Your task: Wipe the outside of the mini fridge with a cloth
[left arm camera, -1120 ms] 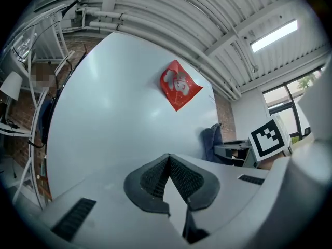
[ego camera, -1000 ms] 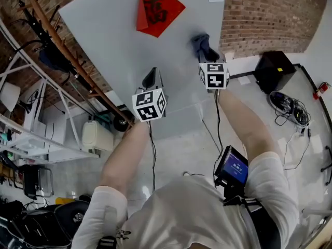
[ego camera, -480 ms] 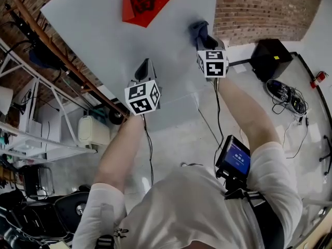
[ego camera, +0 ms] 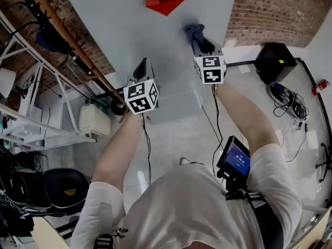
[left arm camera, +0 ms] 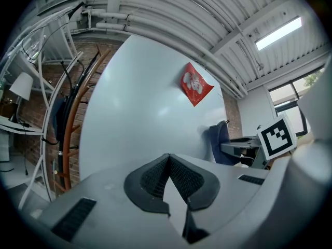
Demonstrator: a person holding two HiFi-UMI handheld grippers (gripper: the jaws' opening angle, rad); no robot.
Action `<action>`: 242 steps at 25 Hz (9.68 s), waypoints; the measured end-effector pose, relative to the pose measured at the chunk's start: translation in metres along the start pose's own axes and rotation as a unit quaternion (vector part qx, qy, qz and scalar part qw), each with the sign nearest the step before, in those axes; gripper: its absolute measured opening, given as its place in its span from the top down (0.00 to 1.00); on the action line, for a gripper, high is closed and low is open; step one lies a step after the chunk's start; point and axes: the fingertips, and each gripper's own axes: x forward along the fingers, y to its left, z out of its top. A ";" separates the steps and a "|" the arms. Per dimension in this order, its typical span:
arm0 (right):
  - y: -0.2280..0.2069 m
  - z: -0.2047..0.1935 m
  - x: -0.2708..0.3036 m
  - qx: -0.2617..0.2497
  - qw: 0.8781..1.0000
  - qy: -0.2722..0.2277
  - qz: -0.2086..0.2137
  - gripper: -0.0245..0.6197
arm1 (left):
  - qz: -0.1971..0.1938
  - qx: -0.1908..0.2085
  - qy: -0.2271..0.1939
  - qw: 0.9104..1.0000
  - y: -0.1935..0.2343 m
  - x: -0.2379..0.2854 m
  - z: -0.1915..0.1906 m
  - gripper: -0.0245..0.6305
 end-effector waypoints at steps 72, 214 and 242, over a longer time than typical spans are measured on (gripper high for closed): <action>-0.012 -0.132 0.011 0.015 0.997 0.046 0.056 0.83 | -0.007 0.005 0.075 0.997 -0.093 0.069 -0.116 0.96; 0.026 -0.567 0.011 0.058 0.997 -0.024 -0.034 0.83 | -0.027 0.021 -0.027 0.999 -0.026 0.021 -0.547 0.96; 0.364 -0.512 0.012 0.048 0.971 -0.063 0.225 0.83 | 0.105 0.008 -0.016 0.994 0.131 -0.074 -0.563 0.96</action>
